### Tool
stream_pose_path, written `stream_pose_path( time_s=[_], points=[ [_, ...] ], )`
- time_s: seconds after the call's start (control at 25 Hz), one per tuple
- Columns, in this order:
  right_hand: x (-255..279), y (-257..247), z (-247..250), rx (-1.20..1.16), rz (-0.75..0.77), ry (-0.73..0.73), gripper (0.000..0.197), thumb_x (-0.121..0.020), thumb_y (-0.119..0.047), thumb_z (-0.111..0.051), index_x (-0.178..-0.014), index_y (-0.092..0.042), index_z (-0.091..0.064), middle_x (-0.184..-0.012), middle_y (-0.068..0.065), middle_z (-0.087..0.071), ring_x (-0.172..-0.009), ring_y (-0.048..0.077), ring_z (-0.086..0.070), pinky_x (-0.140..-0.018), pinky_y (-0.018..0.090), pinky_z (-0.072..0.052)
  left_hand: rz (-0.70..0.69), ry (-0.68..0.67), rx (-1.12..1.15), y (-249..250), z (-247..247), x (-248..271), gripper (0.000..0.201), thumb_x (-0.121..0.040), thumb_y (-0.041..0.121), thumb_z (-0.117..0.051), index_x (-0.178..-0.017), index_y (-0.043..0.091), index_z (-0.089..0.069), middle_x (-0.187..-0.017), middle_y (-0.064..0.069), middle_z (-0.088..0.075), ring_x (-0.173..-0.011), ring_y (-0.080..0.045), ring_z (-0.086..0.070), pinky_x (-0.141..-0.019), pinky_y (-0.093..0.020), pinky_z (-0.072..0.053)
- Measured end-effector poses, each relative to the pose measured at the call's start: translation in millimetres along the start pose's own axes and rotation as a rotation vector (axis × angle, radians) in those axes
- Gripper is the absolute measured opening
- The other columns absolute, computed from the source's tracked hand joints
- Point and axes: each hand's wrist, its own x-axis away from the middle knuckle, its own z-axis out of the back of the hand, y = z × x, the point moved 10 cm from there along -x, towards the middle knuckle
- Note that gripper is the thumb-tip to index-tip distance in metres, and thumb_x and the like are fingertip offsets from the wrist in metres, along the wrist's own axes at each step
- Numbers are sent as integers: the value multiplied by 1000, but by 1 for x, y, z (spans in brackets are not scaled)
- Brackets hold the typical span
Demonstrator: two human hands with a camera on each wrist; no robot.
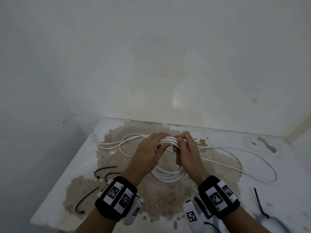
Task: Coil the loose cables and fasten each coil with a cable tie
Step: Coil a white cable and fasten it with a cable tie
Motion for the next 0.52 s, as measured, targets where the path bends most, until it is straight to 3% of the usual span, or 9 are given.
stream_pose_path(
  time_s=[0.12,0.28,0.4,0.52],
  points=[
    [-1,-2,-16,112,90,-13,21,-108,-16,-37,-97,-12,-55,-73,5,-60,-47,10,-41,-46,22,-35,13,44,-14,-8,10,10,34,-97,46,-47,-123,26,-58,-106,7,-65,-89,-8,-60,-77,-35,-51],
    [2,9,-44,147,107,-122,23,-108,-16,-39,-89,-12,-50,-67,-1,-53,-45,7,-38,-47,21,-34,177,-127,79,-36,11,32,35,-101,39,-46,-133,26,-51,-117,2,-61,-72,-2,-56,-61,-21,-49],
    [7,27,-77,118,33,-228,23,-108,-15,-39,-89,-10,-50,-64,-5,-51,-42,10,-33,-41,23,-30,313,-184,146,-63,20,55,26,-102,38,-42,-116,19,-55,-100,-3,-52,-57,-10,-57,-42,-30,-51],
    [11,41,-108,131,4,-270,21,-108,-16,-39,-95,-6,-52,-64,-5,-53,-42,9,-35,-41,22,-31,323,-186,72,-82,33,71,21,-103,35,-40,-98,17,-50,-79,2,-47,-51,-8,-50,-46,-33,-45]
  ],
)
